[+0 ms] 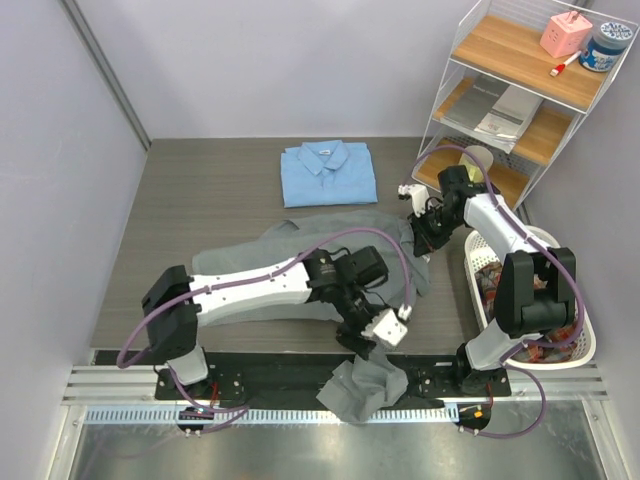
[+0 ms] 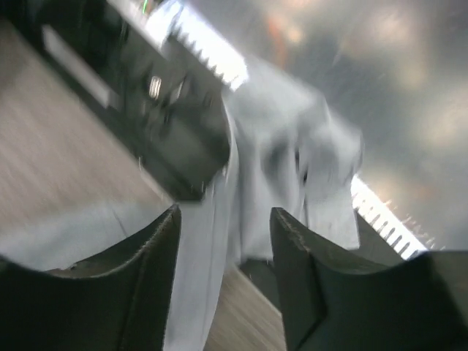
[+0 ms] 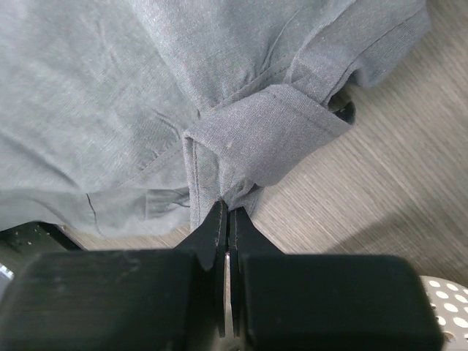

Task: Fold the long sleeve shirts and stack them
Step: Flatten the shirt out

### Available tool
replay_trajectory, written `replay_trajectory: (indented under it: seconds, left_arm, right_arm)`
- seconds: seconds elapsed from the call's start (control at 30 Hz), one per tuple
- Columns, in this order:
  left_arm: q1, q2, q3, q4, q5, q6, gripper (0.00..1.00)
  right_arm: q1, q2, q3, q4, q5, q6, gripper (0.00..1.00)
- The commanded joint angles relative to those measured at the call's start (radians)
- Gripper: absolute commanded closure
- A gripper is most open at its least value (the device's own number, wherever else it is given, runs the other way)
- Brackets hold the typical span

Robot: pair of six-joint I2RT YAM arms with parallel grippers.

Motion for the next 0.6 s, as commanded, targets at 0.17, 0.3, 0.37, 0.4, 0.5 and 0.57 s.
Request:
replay_trajectory:
  seconds: [0.17,0.3,0.37,0.4,0.5,0.57]
  left_arm:
    - [0.583,-0.196,-0.229,-0.135,-0.126,0.032,0.44]
    - [0.926,-0.164,-0.295,-0.182,-0.241,0.157,0.48]
    - [1.015,-0.125,-0.288,-0.235,-0.281,0.198,0.51]
    - [1.076,-0.092,-0.288,-0.247,-0.298,0.215,0.51]
    - [1.140,-0.071,-0.332,-0.271,-0.358,0.283,0.54]
    - [1.148,-0.097,-0.402,-0.269,-0.404,0.330,0.56]
  right_arm:
    - [0.025,-0.061,0.018,-0.070,0.013,-0.132,0.99]
    - [0.056,-0.130,-0.074,-0.125,-0.004,-0.187,0.98]
    - [0.086,-0.164,-0.114,-0.160,0.003,-0.219,0.99]
    - [0.096,-0.193,-0.158,-0.168,0.017,-0.257,0.98]
    - [0.117,-0.235,-0.232,-0.182,0.069,-0.303,0.98]
    - [0.117,-0.241,-0.245,-0.200,0.106,-0.342,0.96]
